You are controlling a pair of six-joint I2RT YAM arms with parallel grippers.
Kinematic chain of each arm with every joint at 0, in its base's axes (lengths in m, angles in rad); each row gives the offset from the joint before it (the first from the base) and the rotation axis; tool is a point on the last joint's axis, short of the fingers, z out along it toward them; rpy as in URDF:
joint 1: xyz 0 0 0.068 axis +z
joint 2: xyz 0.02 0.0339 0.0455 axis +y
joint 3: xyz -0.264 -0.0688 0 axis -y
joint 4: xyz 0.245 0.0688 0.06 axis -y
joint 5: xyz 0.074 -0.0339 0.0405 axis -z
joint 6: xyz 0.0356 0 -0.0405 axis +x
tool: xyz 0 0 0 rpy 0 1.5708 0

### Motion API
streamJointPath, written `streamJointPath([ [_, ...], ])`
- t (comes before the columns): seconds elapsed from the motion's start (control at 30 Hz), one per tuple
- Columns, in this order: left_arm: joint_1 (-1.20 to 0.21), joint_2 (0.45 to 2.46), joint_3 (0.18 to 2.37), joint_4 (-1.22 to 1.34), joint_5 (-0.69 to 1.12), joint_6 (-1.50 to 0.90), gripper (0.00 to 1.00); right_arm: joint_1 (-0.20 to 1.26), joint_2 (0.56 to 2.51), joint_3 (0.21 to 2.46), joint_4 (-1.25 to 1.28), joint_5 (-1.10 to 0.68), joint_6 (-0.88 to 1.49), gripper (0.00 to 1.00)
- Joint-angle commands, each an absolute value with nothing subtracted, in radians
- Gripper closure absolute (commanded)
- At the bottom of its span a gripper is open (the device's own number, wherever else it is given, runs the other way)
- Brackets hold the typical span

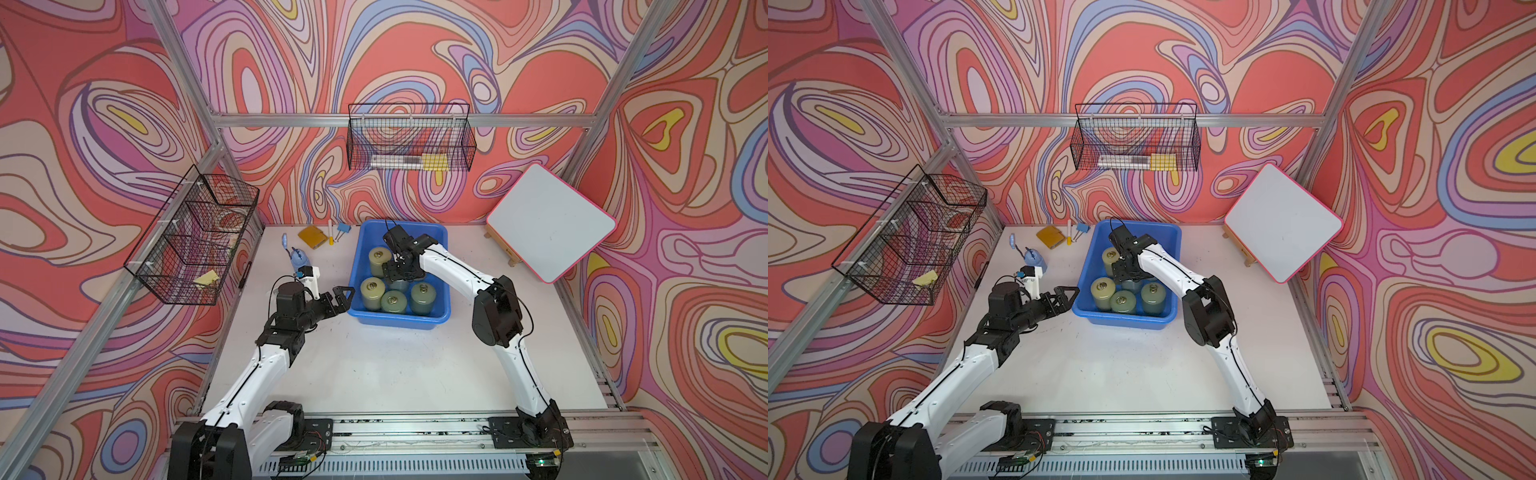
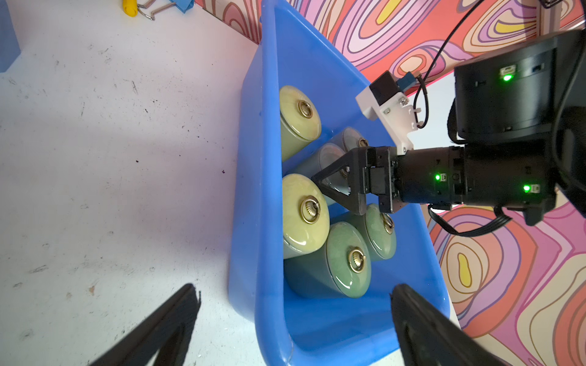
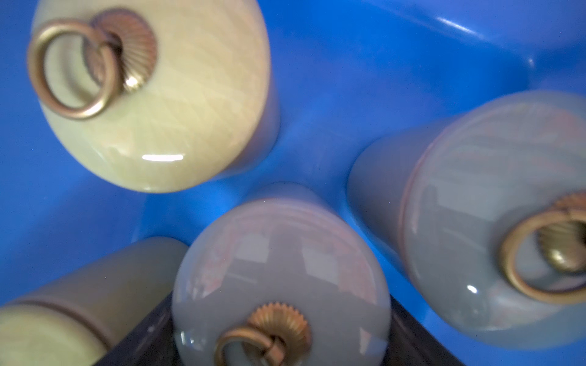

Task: Take the tea canister out of the basket
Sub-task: Pick up the tea canister from the basket.

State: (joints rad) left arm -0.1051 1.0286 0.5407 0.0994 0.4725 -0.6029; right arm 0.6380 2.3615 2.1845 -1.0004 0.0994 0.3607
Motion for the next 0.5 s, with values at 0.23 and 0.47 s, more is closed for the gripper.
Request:
streamJointPath([
  [0.23,-0.110,1.033,0.534,0.117,0.477,-0.604,0.01,0.640,2.404,2.212,-0.973,0.125,0.359,0.15],
  [0.47,-0.110,1.032,0.534,0.115,0.477,-0.604,0.01,0.641,2.405,2.215,-0.973,0.135,0.351,0.11],
])
